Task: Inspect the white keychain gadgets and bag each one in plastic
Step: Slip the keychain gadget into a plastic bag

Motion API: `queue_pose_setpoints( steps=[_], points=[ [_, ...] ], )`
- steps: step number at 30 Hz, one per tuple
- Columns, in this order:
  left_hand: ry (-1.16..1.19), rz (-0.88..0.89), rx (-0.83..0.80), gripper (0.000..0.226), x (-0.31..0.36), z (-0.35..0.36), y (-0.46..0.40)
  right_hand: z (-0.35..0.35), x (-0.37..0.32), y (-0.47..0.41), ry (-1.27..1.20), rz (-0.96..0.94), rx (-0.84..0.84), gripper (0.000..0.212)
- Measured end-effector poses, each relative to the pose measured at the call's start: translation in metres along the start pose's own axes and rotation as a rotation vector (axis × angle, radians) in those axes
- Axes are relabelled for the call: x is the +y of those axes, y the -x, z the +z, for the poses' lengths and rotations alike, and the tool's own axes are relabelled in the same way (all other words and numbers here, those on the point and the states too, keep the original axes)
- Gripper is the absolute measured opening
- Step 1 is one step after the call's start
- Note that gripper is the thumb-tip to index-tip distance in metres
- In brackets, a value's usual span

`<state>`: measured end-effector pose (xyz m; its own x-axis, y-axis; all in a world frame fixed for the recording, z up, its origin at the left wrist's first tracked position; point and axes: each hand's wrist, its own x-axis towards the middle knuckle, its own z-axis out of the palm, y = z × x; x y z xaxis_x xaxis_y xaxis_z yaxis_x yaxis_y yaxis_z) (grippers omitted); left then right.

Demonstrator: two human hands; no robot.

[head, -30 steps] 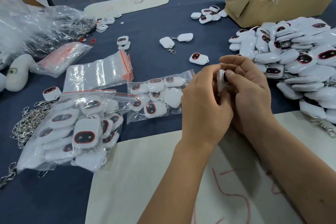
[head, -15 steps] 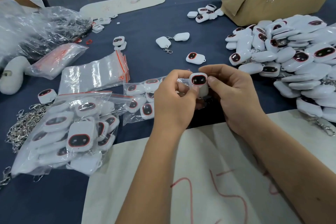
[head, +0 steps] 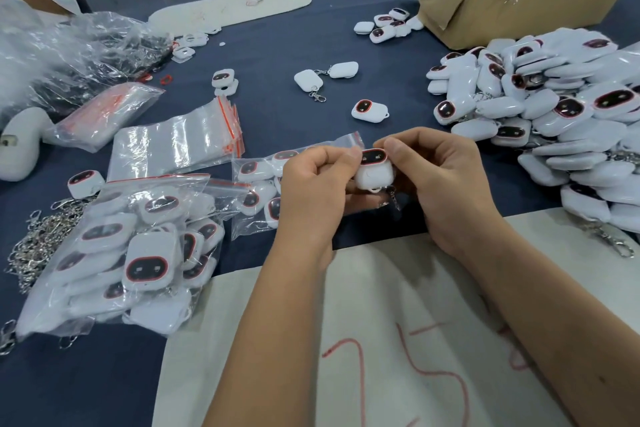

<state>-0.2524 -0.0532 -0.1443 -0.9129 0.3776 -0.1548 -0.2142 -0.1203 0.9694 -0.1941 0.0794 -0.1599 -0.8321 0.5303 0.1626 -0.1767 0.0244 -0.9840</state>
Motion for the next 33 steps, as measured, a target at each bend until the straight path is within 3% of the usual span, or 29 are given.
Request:
queue_pose_setpoints(
  steps=[8,11,15,18,33],
  points=[
    [0.068,-0.074,-0.056,0.019,0.003,-0.004,-0.002,-0.001,-0.001,0.0,-0.059,-0.01,-0.012,0.016],
    [0.011,-0.005,-0.103,0.014,0.002,-0.008,-0.002,-0.003,-0.001,0.001,-0.009,-0.097,-0.001,0.014],
    [-0.124,0.172,-0.009,0.003,-0.001,-0.006,-0.004,-0.002,-0.001,0.003,0.058,-0.185,-0.018,0.013],
    [-0.207,0.282,0.013,0.01,-0.004,-0.005,-0.007,-0.002,-0.001,0.003,0.032,-0.176,-0.033,0.009],
    [-0.246,0.363,-0.044,0.008,-0.004,-0.012,-0.011,-0.002,-0.001,0.003,0.037,-0.201,-0.074,0.015]
  ],
)
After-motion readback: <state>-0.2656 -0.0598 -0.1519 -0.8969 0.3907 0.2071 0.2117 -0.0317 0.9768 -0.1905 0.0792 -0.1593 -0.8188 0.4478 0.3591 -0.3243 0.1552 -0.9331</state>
